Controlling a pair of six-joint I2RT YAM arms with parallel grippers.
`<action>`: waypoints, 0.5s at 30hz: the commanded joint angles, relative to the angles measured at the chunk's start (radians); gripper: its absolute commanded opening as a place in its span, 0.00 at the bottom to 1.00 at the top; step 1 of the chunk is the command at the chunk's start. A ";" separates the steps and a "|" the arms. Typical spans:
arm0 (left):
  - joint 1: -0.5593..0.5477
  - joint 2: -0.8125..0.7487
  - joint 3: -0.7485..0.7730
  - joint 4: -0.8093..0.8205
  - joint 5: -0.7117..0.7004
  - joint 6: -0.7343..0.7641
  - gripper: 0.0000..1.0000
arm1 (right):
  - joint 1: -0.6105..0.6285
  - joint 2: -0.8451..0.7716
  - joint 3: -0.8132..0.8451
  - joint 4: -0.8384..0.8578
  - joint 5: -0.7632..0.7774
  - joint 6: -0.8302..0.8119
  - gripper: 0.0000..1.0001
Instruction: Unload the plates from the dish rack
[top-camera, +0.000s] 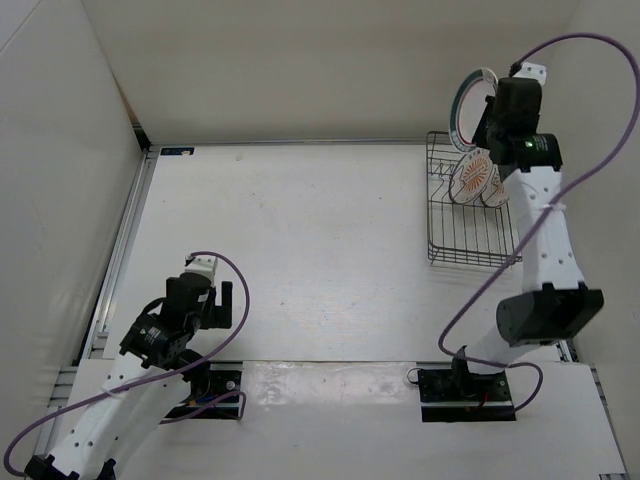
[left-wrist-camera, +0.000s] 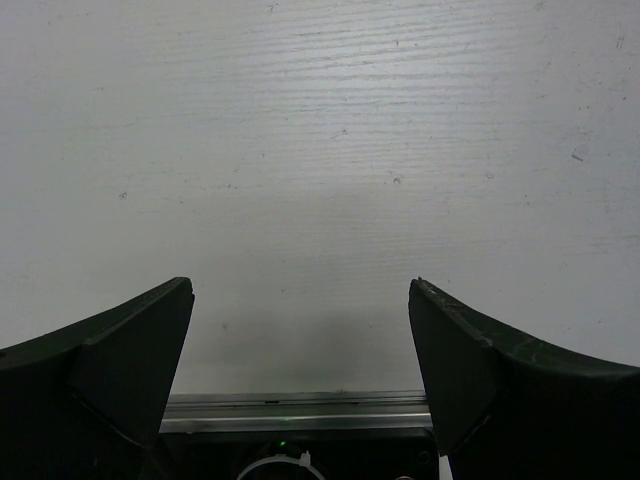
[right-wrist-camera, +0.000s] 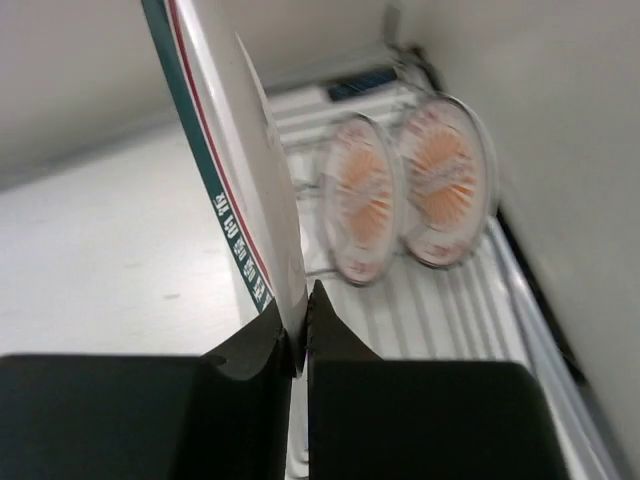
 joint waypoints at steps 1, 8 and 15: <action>0.002 0.007 0.012 -0.001 -0.015 -0.007 1.00 | 0.033 -0.062 -0.018 0.042 -0.331 0.097 0.00; 0.002 0.028 0.022 -0.010 -0.018 -0.015 1.00 | 0.302 -0.228 -0.597 0.320 -0.775 0.335 0.00; 0.002 0.001 0.055 -0.077 -0.082 -0.068 1.00 | 0.698 -0.162 -0.814 0.405 -0.686 0.393 0.00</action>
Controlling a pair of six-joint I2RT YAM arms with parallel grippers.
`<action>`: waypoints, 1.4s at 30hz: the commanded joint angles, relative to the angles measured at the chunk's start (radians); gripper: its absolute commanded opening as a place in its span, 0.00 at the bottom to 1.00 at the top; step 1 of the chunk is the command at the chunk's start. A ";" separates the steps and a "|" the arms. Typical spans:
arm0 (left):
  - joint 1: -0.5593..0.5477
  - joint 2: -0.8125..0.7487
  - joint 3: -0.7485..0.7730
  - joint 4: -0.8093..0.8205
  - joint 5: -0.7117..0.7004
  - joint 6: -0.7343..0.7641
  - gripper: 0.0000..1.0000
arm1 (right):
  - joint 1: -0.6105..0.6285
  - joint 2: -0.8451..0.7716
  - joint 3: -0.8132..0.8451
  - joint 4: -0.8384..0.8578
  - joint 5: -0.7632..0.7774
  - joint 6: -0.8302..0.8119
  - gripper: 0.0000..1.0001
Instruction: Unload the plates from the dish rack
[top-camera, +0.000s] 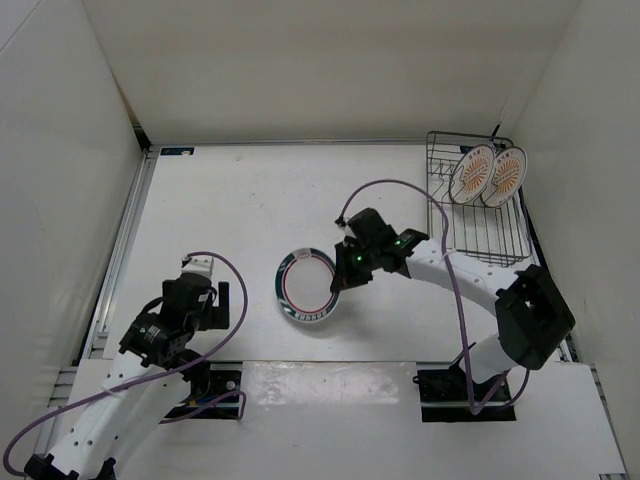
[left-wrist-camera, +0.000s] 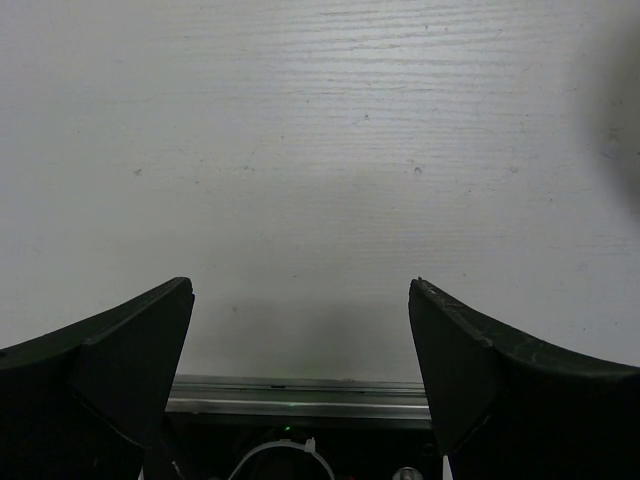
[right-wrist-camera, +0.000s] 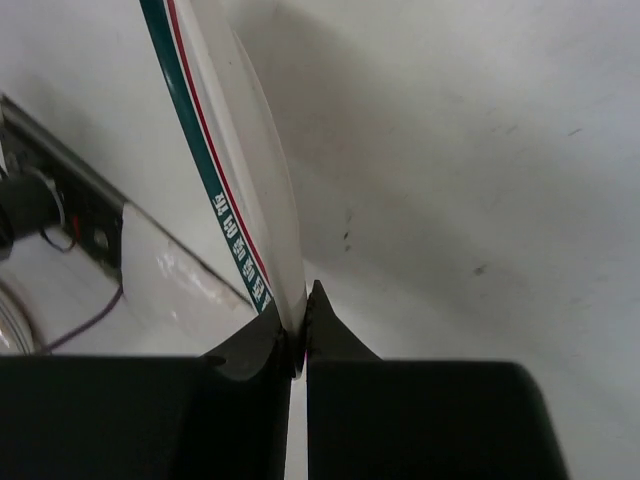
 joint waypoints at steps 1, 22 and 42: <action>0.005 -0.029 0.050 -0.048 -0.068 -0.042 1.00 | 0.072 -0.032 -0.016 0.189 -0.008 0.079 0.00; 0.003 -0.026 0.050 -0.070 -0.118 -0.085 1.00 | 0.251 0.578 0.330 0.357 -0.260 0.239 0.31; 0.002 0.097 0.041 -0.047 -0.083 -0.059 1.00 | 0.022 0.129 0.644 -0.557 0.202 -0.224 0.56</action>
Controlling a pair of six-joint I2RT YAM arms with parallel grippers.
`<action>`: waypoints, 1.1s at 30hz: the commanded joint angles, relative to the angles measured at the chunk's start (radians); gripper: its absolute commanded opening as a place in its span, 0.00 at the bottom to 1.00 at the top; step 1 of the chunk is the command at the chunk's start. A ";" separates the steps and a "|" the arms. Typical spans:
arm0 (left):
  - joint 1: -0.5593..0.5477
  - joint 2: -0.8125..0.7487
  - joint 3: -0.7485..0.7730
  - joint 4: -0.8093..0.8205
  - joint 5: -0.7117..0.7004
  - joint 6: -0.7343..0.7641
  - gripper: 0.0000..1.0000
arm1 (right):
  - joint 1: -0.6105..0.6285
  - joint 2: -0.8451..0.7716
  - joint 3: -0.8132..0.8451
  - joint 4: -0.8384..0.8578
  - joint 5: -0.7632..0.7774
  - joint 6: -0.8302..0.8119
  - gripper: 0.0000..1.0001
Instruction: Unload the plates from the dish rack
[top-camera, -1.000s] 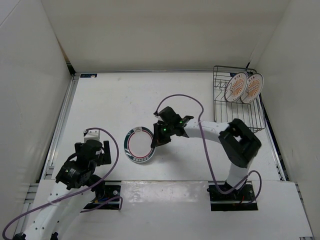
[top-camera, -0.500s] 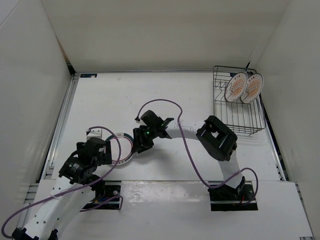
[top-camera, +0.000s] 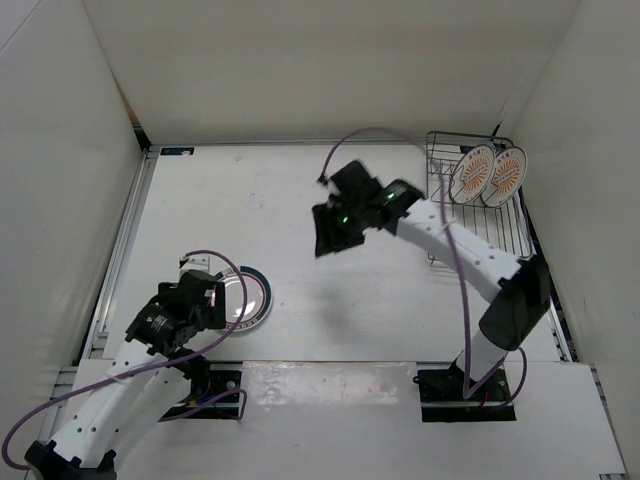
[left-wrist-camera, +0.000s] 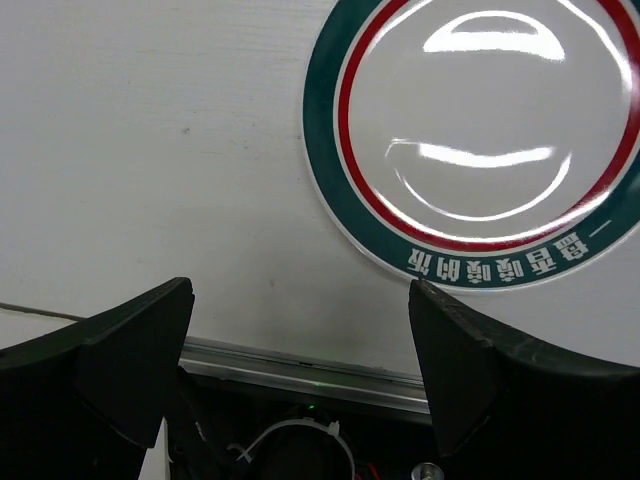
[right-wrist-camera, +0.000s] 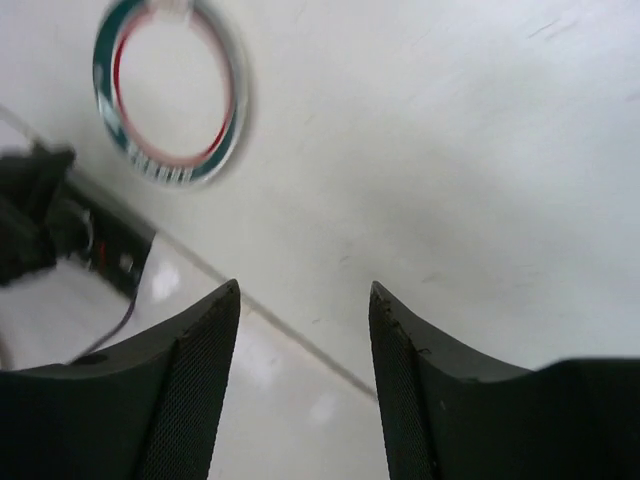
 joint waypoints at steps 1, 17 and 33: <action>0.003 0.031 0.005 0.041 0.042 0.032 1.00 | -0.197 -0.029 0.171 -0.216 0.129 -0.148 0.58; -0.013 0.089 -0.009 0.084 0.099 0.069 0.93 | -0.819 0.204 0.575 -0.113 0.325 -0.087 0.52; -0.015 0.057 -0.006 0.060 0.039 0.055 1.00 | -1.011 0.375 0.627 -0.076 0.332 -0.054 0.59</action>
